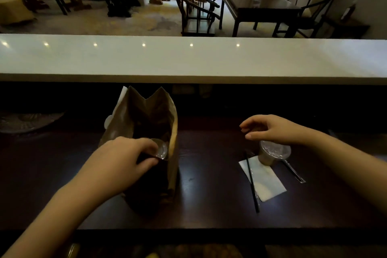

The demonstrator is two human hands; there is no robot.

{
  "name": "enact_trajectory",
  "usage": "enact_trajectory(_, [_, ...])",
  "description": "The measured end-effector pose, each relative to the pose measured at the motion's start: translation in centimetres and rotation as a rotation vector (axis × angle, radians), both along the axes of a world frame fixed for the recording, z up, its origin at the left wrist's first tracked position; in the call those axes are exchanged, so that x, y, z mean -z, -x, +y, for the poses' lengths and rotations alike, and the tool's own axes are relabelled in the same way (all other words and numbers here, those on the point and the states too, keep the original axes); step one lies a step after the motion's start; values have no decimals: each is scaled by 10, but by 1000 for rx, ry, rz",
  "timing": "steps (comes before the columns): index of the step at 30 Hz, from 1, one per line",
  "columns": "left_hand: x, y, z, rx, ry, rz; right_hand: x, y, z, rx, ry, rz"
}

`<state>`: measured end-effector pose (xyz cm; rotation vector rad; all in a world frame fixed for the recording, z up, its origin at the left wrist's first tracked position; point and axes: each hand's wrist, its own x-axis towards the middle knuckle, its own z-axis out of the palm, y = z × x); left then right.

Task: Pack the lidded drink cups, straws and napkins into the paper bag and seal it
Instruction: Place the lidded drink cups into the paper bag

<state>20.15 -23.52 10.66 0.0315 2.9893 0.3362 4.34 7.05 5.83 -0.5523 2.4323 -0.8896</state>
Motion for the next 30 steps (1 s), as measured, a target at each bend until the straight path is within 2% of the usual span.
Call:
enact_trajectory(5, [-12, 2, 53, -3, -67, 289, 30, 9, 42, 90, -233, 100])
enact_trajectory(7, [-11, 15, 80, 70, -98, 307, 39, 12, 56, 129, -303, 122])
enact_trajectory(9, [-1, 36, 109, 165, -118, 218, 46, 14, 68, 165, -382, 142])
enact_trajectory(14, [65, 94, 175, 345, 21, -233, 67, 17, 82, 198, -553, 111])
enact_trajectory(20, [166, 123, 212, 451, 133, -514, 90, 22, 71, 190, -554, 46])
enact_trajectory(24, [209, 117, 209, 504, 199, -558, 102, 23, 65, 227, -578, 69])
enact_trajectory(30, [211, 116, 201, 431, -15, -525, 103, 19, 66, 316, -430, 123])
